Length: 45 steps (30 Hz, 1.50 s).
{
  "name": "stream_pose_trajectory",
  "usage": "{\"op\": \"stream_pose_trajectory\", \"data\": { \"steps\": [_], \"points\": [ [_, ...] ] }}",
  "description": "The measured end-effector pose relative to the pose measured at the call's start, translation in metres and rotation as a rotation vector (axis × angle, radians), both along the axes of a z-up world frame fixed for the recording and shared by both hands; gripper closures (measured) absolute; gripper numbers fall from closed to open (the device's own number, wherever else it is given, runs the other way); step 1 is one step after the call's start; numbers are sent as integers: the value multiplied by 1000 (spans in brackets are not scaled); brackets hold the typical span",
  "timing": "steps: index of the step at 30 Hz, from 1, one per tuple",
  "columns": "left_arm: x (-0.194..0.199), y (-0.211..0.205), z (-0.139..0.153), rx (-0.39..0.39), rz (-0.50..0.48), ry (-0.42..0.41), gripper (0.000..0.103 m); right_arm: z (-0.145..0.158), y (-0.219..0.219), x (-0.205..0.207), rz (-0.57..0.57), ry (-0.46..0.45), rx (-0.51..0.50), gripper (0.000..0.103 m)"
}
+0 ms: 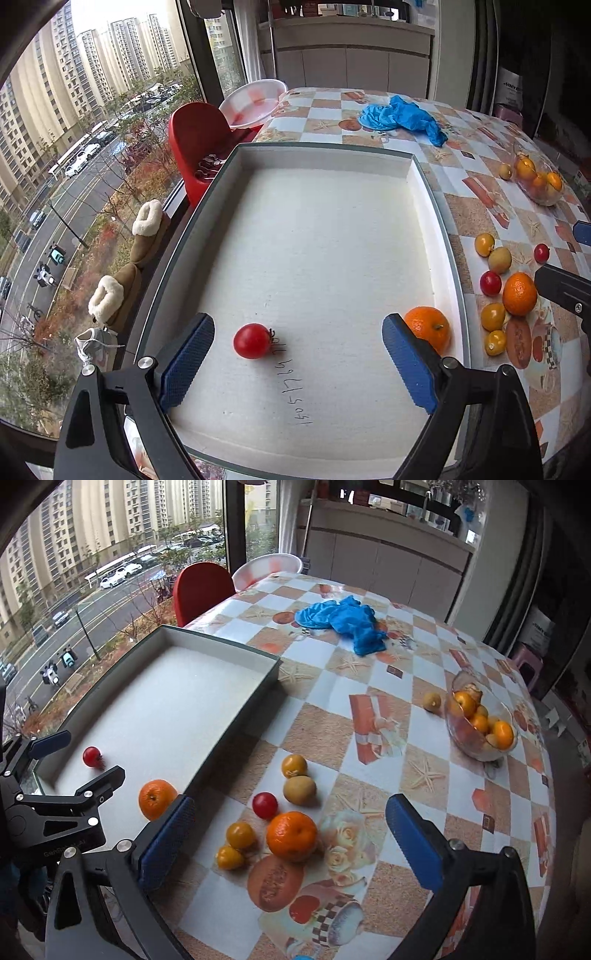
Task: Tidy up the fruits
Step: 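Open the left tool releasing the tomato in the tray while the right tool releases the orange, then move both open tools back toward the remaining fruits on the table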
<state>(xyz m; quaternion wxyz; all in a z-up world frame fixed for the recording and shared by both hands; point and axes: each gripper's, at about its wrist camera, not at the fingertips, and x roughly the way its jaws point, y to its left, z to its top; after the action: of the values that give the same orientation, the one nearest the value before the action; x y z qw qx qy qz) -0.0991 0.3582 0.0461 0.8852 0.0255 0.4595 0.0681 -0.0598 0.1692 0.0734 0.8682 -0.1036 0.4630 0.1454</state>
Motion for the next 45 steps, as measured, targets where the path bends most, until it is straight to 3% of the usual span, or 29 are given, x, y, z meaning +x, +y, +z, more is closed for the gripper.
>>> {"op": "stream_pose_trajectory", "data": {
  "steps": [18, 29, 45],
  "points": [
    [7, -68, 2, 99, -72, 29, 10, -17, -73, -9, -80, 36, 59, 0],
    [6, -77, 6, 113, -65, 21, 10, -19, -89, -11, -95, 31, 79, 0],
    [-2, -125, 5, 117, -187, 20, 10, -12, -102, -17, -107, -32, 20, 0]
  ]
}}
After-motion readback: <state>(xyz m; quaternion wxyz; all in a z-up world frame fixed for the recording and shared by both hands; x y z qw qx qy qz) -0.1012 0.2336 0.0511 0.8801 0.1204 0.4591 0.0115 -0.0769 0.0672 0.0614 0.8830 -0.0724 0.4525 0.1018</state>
